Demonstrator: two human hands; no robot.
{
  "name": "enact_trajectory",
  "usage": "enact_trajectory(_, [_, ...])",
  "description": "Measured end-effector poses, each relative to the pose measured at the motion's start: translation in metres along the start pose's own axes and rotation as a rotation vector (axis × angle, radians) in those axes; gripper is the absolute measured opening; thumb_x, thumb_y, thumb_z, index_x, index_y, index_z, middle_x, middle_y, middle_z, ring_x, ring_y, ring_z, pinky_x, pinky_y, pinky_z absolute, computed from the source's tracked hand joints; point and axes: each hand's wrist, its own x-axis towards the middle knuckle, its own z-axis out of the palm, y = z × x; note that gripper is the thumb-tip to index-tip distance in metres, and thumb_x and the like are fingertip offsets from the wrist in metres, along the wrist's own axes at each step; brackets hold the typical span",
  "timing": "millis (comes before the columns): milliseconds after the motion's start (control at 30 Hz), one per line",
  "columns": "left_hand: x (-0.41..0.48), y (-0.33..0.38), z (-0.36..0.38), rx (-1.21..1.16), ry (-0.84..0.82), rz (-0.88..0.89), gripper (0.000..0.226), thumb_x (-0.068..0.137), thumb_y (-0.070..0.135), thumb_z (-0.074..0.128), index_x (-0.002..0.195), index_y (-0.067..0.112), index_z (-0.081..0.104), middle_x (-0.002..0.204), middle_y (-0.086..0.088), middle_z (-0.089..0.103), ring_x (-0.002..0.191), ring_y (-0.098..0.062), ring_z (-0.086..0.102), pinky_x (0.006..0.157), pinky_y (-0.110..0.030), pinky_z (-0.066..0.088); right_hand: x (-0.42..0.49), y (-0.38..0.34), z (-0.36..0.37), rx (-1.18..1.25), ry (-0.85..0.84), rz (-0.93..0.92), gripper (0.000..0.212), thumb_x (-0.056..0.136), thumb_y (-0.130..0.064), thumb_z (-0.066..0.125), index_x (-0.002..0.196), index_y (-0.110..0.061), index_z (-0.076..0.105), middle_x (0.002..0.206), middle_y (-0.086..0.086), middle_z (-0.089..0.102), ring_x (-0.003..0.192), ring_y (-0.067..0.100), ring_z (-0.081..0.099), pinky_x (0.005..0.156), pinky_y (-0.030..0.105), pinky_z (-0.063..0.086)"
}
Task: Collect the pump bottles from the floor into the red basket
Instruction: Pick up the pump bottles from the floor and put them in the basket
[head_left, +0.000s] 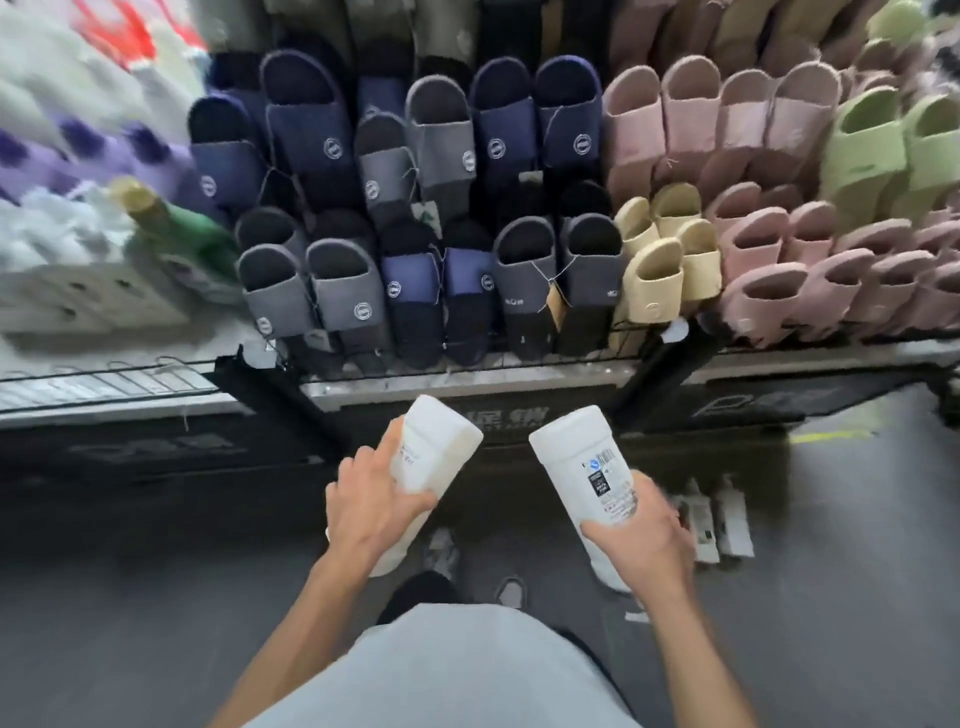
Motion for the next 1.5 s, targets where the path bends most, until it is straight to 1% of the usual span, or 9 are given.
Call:
enact_trajectory(100, [-0.008,-0.033,-0.018,-0.053,0.058,-0.100,0.098,0.066,0.052,0.073,0.148,0.047,0.020,0.099,0.000,0.052,0.096,-0.025,0.049,0.084,-0.047,0.049,0.007,-0.031,0.013,-0.027,-0.058,-0.098,0.062,0.061,-0.050,0.076,0.115,-0.042,0.047,0.107,-0.017,0.062,0.090,0.022,0.061,0.077,0.037,0.050])
enact_trajectory(233, [-0.020,-0.082,-0.040,-0.133,0.120,-0.240,0.097,0.067,0.050,0.074,0.147,0.049,0.019,0.095,0.002,0.050,0.093,-0.025,0.049,0.083,-0.045,0.049,0.013,-0.086,0.036,-0.117,-0.141,-0.201,0.062,0.067,-0.050,0.077,0.119,-0.043,0.044,0.105,-0.015,0.057,0.088,0.020,0.054,0.077,0.036,0.042])
enact_trajectory(333, [-0.029,-0.121,-0.054,-0.198,0.195,-0.348,0.095,0.067,0.049,0.074,0.146,0.050,0.022,0.094,0.003,0.050,0.093,-0.024,0.048,0.085,-0.047,0.050,0.016,-0.129,0.061,-0.173,-0.200,-0.287,0.066,0.066,-0.054,0.076,0.121,-0.045,0.040,0.109,-0.015,0.059,0.093,0.017,0.058,0.080,0.037,0.047])
enact_trajectory(633, [-0.060,-0.214,-0.077,-0.270,0.328,-0.621,0.089,0.067,0.045,0.075,0.141,0.048,0.027,0.097,0.001,0.053,0.094,-0.025,0.050,0.081,-0.043,0.047,-0.003,-0.237,0.137,-0.268,-0.384,-0.587,0.065,0.063,-0.056,0.076,0.104,-0.056,0.026,0.094,-0.024,0.050,0.090,0.013,0.060,0.082,0.043,0.055])
enact_trajectory(733, [-0.072,-0.233,-0.083,-0.296,0.342,-0.720,0.090,0.070,0.045,0.072,0.142,0.050,0.019,0.104,0.000,0.052,0.103,-0.028,0.048,0.086,-0.042,0.042,-0.012,-0.268,0.160,-0.306,-0.453,-0.692,0.061,0.064,-0.052,0.076,0.108,-0.051,0.033,0.088,-0.024,0.050,0.086,0.012,0.058,0.079,0.041,0.052])
enact_trajectory(867, [-0.087,-0.257,-0.085,-0.321,0.392,-0.846,0.094,0.069,0.046,0.073,0.146,0.047,0.018,0.107,-0.003,0.054,0.105,-0.029,0.050,0.085,-0.042,0.044,-0.024,-0.308,0.185,-0.359,-0.524,-0.839,0.065,0.065,-0.049,0.076,0.119,-0.044,0.040,0.097,-0.021,0.056,0.087,0.012,0.059,0.077,0.037,0.048])
enact_trajectory(1067, [-0.101,-0.280,-0.088,-0.349,0.447,-1.026,0.094,0.068,0.046,0.074,0.146,0.047,0.021,0.102,-0.001,0.056,0.100,-0.030,0.051,0.076,-0.037,0.039,-0.034,-0.366,0.220,-0.418,-0.628,-0.974,0.054,0.063,-0.047,0.074,0.107,-0.043,0.042,0.091,-0.019,0.062,0.082,0.012,0.062,0.075,0.037,0.049])
enact_trajectory(1333, [-0.098,-0.302,-0.100,-0.433,0.512,-1.248,0.103,0.067,0.049,0.074,0.154,0.047,0.017,0.119,-0.001,0.058,0.115,-0.031,0.051,0.085,-0.041,0.043,-0.044,-0.452,0.269,-0.505,-0.751,-1.193,0.055,0.065,-0.045,0.074,0.111,-0.038,0.046,0.095,-0.016,0.065,0.081,0.017,0.062,0.071,0.034,0.042])
enact_trajectory(1500, [-0.097,-0.310,-0.107,-0.470,0.567,-1.342,0.102,0.065,0.049,0.074,0.150,0.046,0.017,0.120,-0.003,0.060,0.114,-0.032,0.053,0.085,-0.041,0.045,-0.057,-0.499,0.298,-0.555,-0.812,-1.317,0.055,0.064,-0.046,0.077,0.109,-0.035,0.047,0.094,-0.014,0.064,0.079,0.018,0.061,0.067,0.033,0.042])
